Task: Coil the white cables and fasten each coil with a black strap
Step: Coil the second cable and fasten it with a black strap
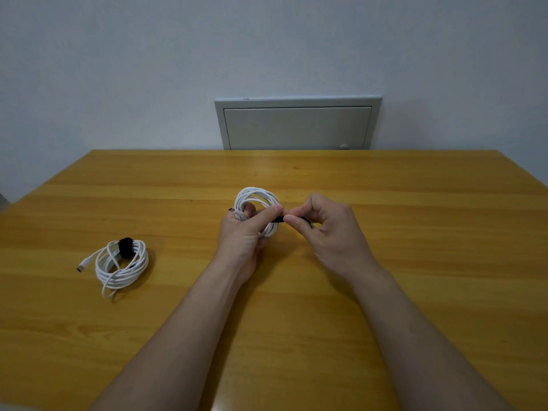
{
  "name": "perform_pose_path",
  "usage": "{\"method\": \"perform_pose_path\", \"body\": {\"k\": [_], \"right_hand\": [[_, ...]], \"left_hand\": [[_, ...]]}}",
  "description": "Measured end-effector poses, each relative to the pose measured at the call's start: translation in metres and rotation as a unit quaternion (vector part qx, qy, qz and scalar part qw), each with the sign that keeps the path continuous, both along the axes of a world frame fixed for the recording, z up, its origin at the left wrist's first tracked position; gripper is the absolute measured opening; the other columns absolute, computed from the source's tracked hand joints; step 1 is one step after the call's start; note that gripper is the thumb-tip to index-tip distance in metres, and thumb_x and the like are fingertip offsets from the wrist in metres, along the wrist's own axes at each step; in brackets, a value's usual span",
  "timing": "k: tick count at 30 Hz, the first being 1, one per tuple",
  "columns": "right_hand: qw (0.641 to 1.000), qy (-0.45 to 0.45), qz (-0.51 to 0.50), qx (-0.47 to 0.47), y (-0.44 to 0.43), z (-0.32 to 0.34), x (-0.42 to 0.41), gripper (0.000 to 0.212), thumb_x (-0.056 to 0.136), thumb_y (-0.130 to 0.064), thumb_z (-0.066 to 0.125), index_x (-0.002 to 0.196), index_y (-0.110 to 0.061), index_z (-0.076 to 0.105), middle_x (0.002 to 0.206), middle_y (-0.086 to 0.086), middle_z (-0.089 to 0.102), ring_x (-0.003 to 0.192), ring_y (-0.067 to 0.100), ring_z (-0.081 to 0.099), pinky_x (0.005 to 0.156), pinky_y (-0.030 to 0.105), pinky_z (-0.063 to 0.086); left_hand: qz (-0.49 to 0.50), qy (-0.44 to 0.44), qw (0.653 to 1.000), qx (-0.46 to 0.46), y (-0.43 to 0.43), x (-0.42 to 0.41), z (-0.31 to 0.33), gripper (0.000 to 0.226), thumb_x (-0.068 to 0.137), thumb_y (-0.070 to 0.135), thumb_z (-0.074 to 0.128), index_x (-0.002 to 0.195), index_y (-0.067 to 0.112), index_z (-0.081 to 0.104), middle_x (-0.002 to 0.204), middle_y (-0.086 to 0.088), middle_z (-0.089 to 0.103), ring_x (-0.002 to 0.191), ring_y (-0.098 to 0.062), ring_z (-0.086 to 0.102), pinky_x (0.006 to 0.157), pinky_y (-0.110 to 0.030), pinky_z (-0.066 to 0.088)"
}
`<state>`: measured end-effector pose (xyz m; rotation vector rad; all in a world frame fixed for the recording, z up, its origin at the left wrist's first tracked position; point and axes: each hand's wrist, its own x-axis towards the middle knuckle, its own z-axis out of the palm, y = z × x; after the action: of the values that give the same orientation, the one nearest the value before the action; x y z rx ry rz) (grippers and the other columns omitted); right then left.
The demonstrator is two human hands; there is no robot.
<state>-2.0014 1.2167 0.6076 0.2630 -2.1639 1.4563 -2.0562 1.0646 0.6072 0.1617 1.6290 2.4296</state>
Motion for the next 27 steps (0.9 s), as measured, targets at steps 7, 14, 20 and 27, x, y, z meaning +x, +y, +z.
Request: {"method": "perform_pose_path", "body": {"k": [7, 14, 20, 27], "right_hand": [[0.996, 0.059, -0.029, 0.057, 0.003, 0.005, 0.0, 0.014, 0.091, -0.015, 0.075, 0.087, -0.006, 0.066, 0.092, -0.005, 0.076, 0.091, -0.001, 0.072, 0.08, 0.016, 0.055], [0.995, 0.065, -0.048, -0.066, -0.004, 0.007, -0.001, 0.021, 0.09, -0.008, 0.075, 0.082, -0.021, 0.061, 0.08, 0.001, 0.074, 0.076, 0.015, 0.076, 0.063, 0.029, 0.061], [0.986, 0.033, -0.053, -0.155, -0.002, 0.011, 0.0, 0.014, 0.091, -0.004, 0.073, 0.084, -0.011, 0.064, 0.084, 0.006, 0.072, 0.073, 0.02, 0.077, 0.057, 0.028, 0.059], [0.968, 0.008, -0.089, -0.232, -0.007, 0.01, -0.002, 0.016, 0.092, -0.005, 0.073, 0.081, -0.011, 0.062, 0.067, 0.002, 0.074, 0.063, 0.018, 0.075, 0.05, 0.028, 0.058]], "left_hand": [[0.016, -0.009, 0.998, -0.055, 0.002, 0.002, 0.001, 0.027, 0.073, 0.011, 0.084, 0.084, 0.013, 0.059, 0.088, -0.013, 0.066, 0.069, -0.015, 0.059, 0.041, -0.019, 0.031], [-0.044, 0.001, 0.999, -0.011, 0.003, 0.006, 0.003, 0.01, 0.076, 0.018, 0.08, 0.081, 0.015, 0.072, 0.078, -0.005, 0.062, 0.057, -0.007, 0.05, 0.038, -0.019, 0.024], [-0.083, 0.005, 0.996, 0.02, 0.003, 0.012, 0.007, 0.013, 0.077, 0.016, 0.077, 0.088, 0.011, 0.071, 0.066, 0.007, 0.063, 0.056, -0.003, 0.055, 0.039, -0.016, 0.031], [-0.118, 0.025, 0.992, 0.04, 0.004, 0.014, 0.009, 0.011, 0.08, 0.01, 0.078, 0.085, 0.012, 0.068, 0.069, 0.005, 0.064, 0.057, -0.003, 0.055, 0.04, -0.015, 0.034]]}}
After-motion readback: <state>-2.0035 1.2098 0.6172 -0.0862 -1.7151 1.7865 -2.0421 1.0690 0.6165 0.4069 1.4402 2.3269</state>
